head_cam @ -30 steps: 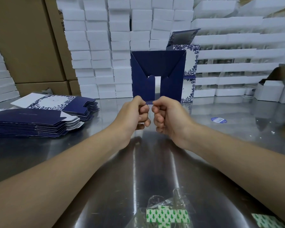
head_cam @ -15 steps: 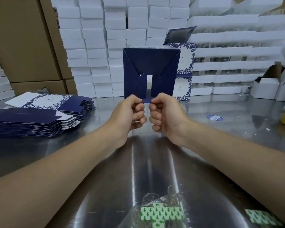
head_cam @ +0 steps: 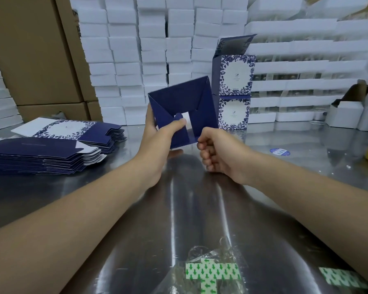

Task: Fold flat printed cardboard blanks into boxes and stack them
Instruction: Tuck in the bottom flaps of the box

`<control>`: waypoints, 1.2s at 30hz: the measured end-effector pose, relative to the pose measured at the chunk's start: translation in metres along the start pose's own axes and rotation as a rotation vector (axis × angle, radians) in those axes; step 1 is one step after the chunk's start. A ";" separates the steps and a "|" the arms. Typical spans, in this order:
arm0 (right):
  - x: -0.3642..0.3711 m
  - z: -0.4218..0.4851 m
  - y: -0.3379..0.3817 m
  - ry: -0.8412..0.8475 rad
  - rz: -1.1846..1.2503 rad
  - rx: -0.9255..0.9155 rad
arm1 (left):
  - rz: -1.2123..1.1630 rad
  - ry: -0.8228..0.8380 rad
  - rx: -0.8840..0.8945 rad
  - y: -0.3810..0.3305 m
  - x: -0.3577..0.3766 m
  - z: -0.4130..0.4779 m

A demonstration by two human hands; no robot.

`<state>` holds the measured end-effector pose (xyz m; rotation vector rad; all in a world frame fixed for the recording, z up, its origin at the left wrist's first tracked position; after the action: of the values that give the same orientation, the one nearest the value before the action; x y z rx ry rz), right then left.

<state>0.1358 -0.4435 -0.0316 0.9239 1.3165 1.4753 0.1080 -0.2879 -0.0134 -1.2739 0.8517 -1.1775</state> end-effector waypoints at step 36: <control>-0.031 0.005 0.021 -0.345 -0.454 -0.557 | 0.163 -0.042 -0.083 0.007 -0.007 0.008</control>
<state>0.1463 -0.4717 -0.0084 0.4455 0.7346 1.1644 0.1153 -0.2798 -0.0195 -1.2668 0.9627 -0.9924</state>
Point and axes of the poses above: each hand's wrist, its own z-axis towards the middle knuckle, its own x-axis out of the palm, y = z × x, the point moved 5 cm from there along z, towards the middle knuckle, and after that the axes turned 11 degrees about -x, right-handed, at the moved point
